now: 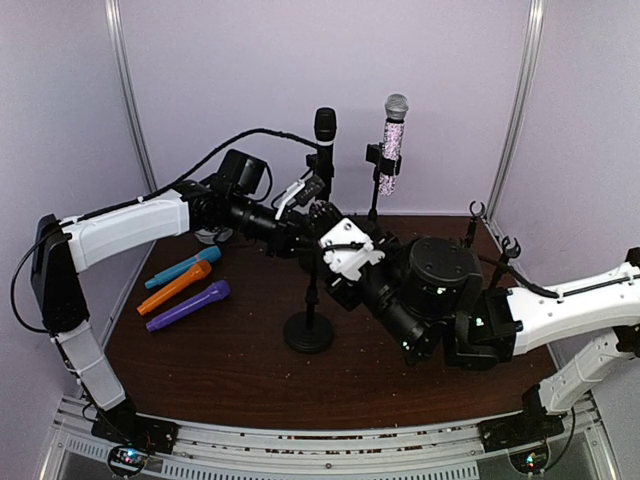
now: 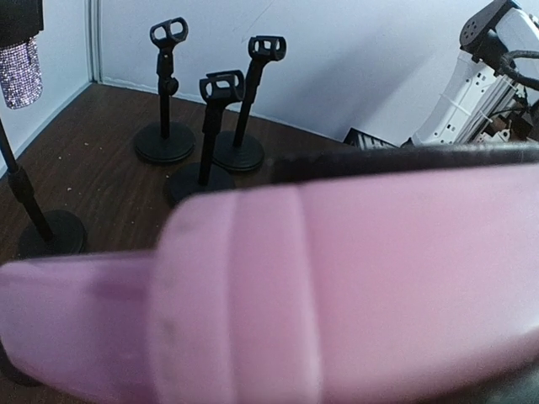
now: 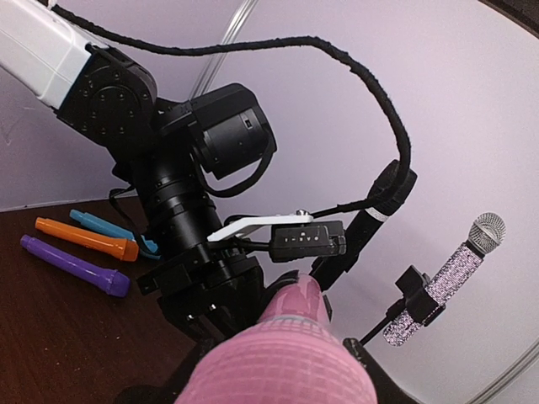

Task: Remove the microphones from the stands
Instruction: Remove the microphone from the microphone stand, then pass from the right arm to the left

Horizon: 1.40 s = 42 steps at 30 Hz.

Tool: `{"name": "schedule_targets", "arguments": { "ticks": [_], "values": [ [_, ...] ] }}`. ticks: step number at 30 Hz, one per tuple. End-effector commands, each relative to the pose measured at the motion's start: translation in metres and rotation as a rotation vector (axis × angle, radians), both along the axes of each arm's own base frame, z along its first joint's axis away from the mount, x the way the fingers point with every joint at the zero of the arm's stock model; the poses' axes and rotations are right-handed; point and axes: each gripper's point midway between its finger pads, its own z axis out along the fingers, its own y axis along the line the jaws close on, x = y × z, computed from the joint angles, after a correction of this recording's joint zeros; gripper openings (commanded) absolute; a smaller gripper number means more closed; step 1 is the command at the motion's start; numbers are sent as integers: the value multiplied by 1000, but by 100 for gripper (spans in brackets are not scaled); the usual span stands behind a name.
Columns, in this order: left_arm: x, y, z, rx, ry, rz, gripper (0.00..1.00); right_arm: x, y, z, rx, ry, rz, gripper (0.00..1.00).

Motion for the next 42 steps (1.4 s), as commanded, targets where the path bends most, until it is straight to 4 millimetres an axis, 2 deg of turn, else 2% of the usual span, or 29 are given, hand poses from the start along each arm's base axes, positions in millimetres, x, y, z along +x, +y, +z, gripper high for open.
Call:
{"name": "schedule_targets", "arguments": {
  "ticks": [1,14,18,27,29,30,36,42],
  "values": [
    [86,37,-28,116,-56,316,0,-47,-21,76,253,-39,125,0],
    [95,38,-35,106,-21,348,0,-61,-28,89,256,-57,133,0],
    [88,38,-29,94,-24,323,0,-61,-28,91,258,-54,133,0],
    [50,41,-12,76,15,188,72,-58,-35,91,286,-28,111,0],
    [39,47,-9,89,1,163,93,-58,-38,93,307,-13,119,0],
    [33,51,-8,100,-9,152,97,-58,-39,94,310,-5,126,0],
    [6,86,5,172,-109,101,98,-54,-37,99,367,83,179,0],
    [-14,133,22,196,-177,112,98,-47,-21,100,394,156,212,0]
  ]
}}
